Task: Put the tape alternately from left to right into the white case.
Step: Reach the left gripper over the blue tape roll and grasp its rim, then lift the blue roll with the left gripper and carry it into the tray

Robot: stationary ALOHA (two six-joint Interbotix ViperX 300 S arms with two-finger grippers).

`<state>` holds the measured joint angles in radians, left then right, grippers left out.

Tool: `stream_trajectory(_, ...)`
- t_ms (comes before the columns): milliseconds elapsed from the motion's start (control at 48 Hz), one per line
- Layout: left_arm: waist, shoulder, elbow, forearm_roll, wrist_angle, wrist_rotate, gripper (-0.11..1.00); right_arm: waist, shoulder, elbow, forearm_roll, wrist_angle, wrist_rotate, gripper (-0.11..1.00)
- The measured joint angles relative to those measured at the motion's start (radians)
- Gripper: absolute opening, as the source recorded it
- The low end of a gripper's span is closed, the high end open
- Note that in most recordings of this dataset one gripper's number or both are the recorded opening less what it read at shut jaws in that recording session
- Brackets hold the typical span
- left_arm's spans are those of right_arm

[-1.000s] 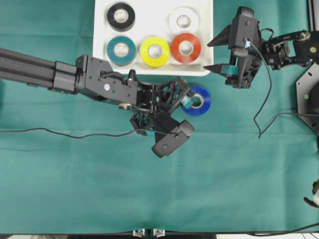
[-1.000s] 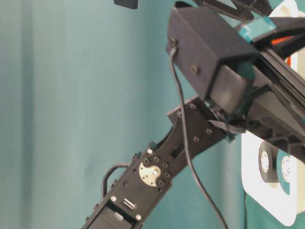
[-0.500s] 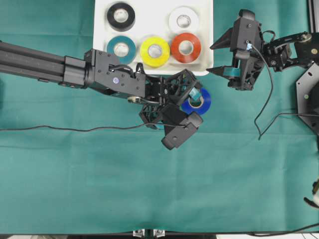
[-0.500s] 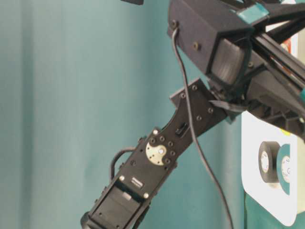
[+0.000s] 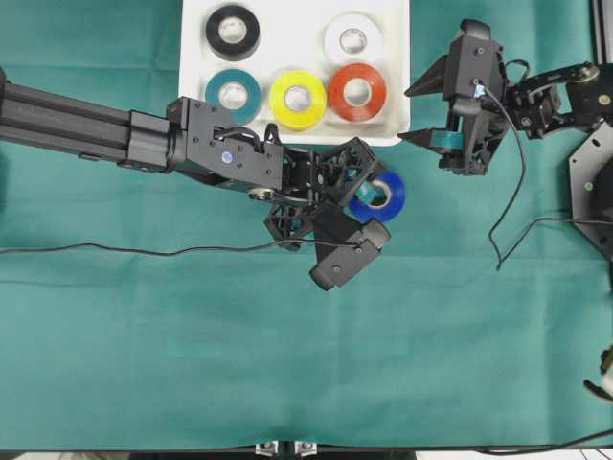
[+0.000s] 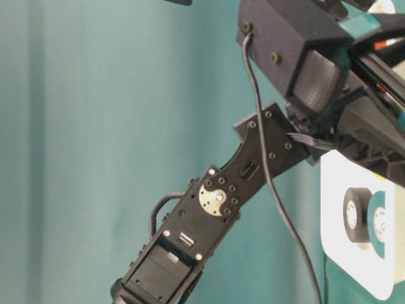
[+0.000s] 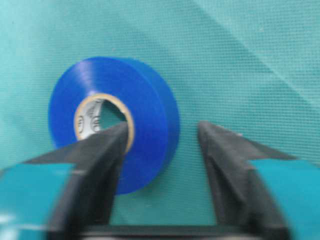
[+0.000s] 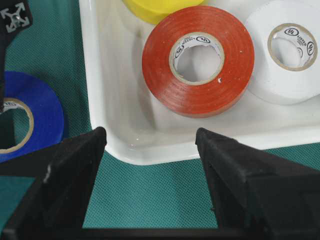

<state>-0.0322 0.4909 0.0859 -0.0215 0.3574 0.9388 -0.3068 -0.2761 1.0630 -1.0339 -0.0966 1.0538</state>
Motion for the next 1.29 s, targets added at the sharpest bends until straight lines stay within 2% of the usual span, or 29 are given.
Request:
stream_trajectory(104, 0.002, 0.000, 0.000, 0.000, 0.000, 0.002, 0.00, 0.000, 0.002, 0.000, -0.002, -0.002, 0.000, 0.78)
stream_trajectory(1291, -0.005, -0.077, 0.101, 0.000, -0.006, -0.008, -0.02, 0.000, 0.000, 0.003, 0.000, -0.002, 0.003, 0.78)
